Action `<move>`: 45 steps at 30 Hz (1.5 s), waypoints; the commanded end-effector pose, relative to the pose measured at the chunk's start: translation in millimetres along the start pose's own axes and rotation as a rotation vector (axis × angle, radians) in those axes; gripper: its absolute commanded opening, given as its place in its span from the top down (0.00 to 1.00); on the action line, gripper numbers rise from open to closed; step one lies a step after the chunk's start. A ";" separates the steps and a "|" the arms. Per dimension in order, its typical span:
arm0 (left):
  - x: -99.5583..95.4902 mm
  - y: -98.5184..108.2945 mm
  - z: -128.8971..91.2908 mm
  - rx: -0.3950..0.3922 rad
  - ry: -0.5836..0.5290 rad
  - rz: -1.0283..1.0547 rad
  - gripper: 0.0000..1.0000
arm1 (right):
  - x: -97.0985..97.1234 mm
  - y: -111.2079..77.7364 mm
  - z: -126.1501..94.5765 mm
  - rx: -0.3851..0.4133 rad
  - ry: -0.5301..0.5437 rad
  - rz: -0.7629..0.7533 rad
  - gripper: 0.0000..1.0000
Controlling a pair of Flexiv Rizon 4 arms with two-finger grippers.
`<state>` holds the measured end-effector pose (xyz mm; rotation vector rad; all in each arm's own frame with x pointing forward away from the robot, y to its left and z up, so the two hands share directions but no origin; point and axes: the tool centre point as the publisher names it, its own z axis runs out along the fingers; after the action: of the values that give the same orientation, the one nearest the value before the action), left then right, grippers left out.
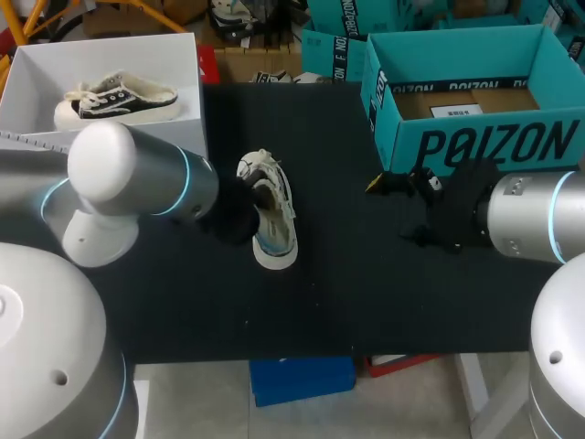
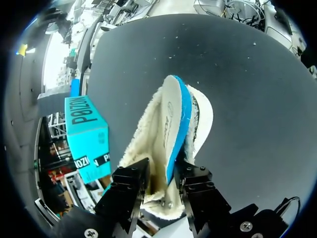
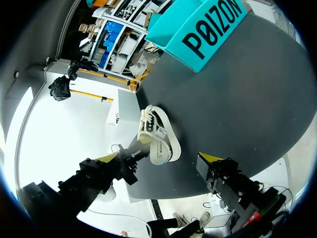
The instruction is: Take the shoe out of the shoebox, open the shoe tongue, remove and reinsert the insole, then place the shoe into the shoebox
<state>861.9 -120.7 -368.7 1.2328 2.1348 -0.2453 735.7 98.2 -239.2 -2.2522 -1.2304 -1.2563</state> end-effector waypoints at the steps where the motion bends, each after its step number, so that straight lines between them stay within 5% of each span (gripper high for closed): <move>1: -1.4 -0.5 5.3 0.009 -0.003 0.003 0.72 | -4.7 2.1 -3.7 0.031 0.010 0.008 0.00; 5: -3.0 -3.0 6.7 0.014 -0.003 0.008 0.76 | -4.7 2.1 -3.7 0.031 0.010 0.008 0.00; 8: -3.0 -3.9 7.8 0.017 0.003 0.014 1.00 | -4.7 2.1 -3.7 0.031 0.010 0.008 0.00; 45: -16.9 -34.0 -0.4 0.079 -0.033 0.083 1.00 | -4.7 2.1 -3.7 0.031 0.010 0.008 0.00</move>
<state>840.4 -152.1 -362.0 1.3432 2.0665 -0.2963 735.7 98.2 -239.2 -2.2522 -1.2304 -1.2563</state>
